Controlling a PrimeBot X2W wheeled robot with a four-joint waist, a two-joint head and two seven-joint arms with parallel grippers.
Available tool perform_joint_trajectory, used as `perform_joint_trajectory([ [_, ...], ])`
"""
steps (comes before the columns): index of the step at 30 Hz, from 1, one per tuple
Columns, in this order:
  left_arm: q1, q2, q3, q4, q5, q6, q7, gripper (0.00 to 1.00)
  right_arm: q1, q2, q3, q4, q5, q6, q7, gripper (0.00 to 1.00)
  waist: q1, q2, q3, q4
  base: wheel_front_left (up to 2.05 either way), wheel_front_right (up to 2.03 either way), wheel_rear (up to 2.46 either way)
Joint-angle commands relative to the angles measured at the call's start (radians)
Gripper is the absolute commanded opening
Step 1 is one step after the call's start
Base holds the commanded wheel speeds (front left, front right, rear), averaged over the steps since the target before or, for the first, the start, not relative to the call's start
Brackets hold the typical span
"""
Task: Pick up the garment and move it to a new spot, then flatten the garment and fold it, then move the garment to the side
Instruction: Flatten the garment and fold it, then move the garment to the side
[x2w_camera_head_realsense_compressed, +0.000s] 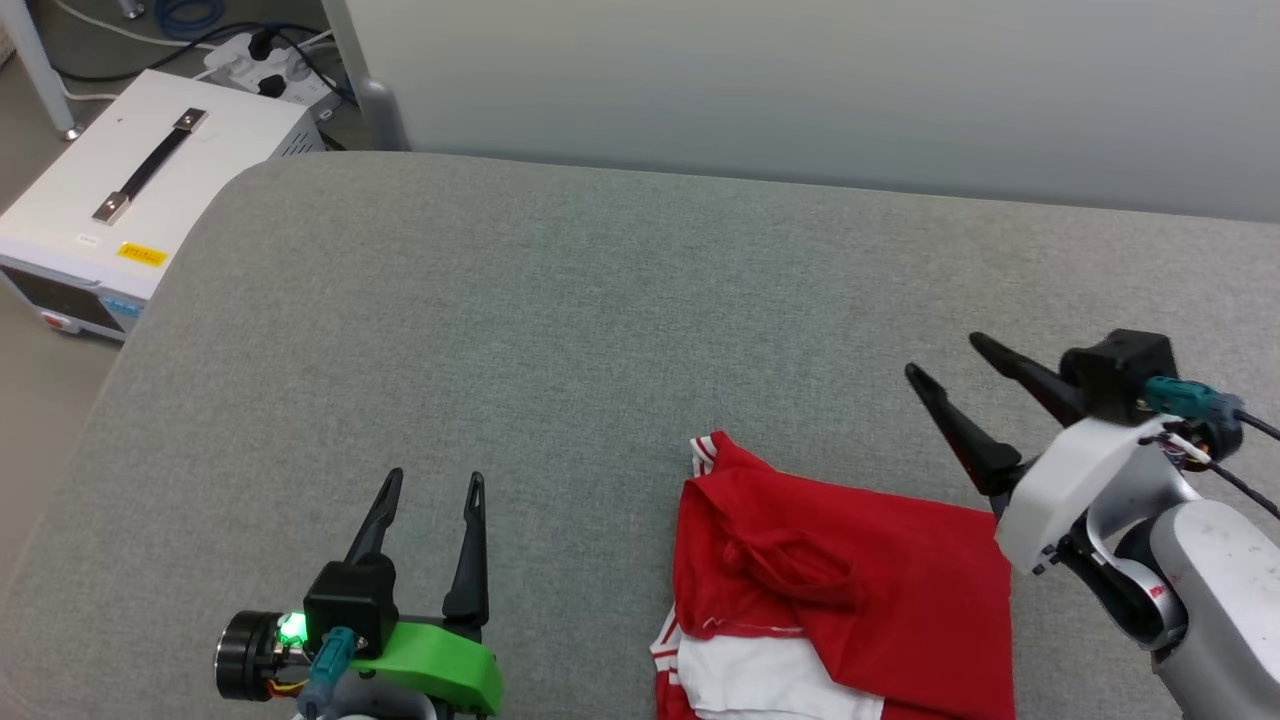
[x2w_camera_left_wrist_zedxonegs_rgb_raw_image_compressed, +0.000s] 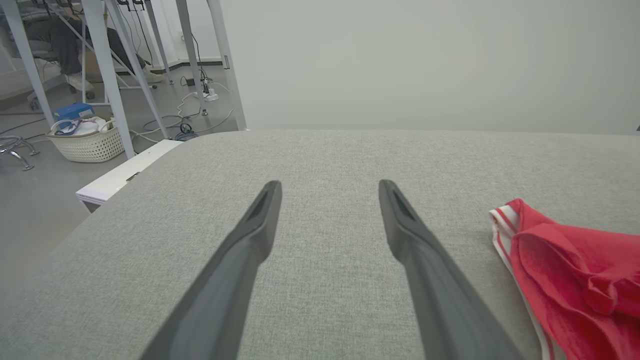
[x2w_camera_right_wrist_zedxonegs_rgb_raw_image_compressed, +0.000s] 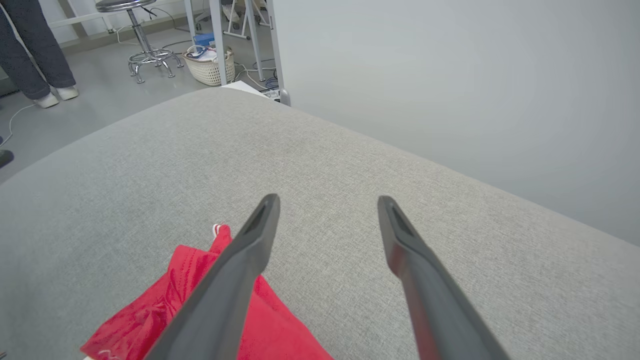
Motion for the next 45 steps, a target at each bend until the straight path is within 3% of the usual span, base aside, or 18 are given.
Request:
perform_joint_trajectory([
  [1,0.013,-0.003,0.006,-0.004,0.004,0.000,-0.006,1.00,0.036,0.015,-0.042,-0.010,-0.030,-0.001,-0.030,1.00,0.0000,0.0000,-0.022,-0.027,0.00,0.00,0.00],
  [4,0.019,-0.001,0.017,-0.009,0.006,-0.002,-0.006,1.00,0.098,0.047,-0.160,-0.021,-0.131,-0.001,-0.102,1.00,0.0000,0.0000,-0.033,-0.044,0.00,0.00,0.00],
  [5,0.021,0.001,0.027,-0.011,0.004,-0.007,-0.006,1.00,0.156,0.093,-0.256,-0.028,-0.208,-0.001,-0.162,1.00,0.0000,0.0000,-0.043,-0.056,0.00,0.00,0.00],
  [6,0.021,0.003,0.031,-0.013,0.004,-0.008,-0.006,1.00,0.179,0.111,-0.287,-0.032,-0.234,-0.001,-0.183,1.00,0.0000,0.0000,-0.047,-0.059,0.00,0.00,0.00],
  [14,0.032,0.009,0.053,-0.025,0.004,-0.015,-0.006,1.00,0.327,0.218,-0.429,-0.081,-0.415,-0.001,-0.297,1.00,0.0000,0.0000,-0.074,-0.072,0.00,0.00,0.00],
  [17,0.043,0.010,0.056,-0.032,0.006,-0.017,-0.006,1.00,0.382,0.274,-0.468,-0.092,-0.422,-0.001,-0.308,1.00,0.0000,0.0000,-0.085,-0.075,0.00,0.00,0.00],
  [29,0.101,0.016,0.054,-0.049,0.015,-0.019,-0.006,1.00,0.532,0.366,-0.531,-0.175,-0.475,-0.001,-0.317,1.00,0.0000,0.0000,-0.119,-0.079,0.00,0.00,0.00],
  [45,0.131,0.012,0.045,-0.042,0.010,-0.014,-0.006,1.00,0.605,0.393,-0.526,-0.201,-0.461,-0.001,-0.317,1.00,0.0000,0.0000,-0.134,-0.076,0.00,0.00,0.00],
])
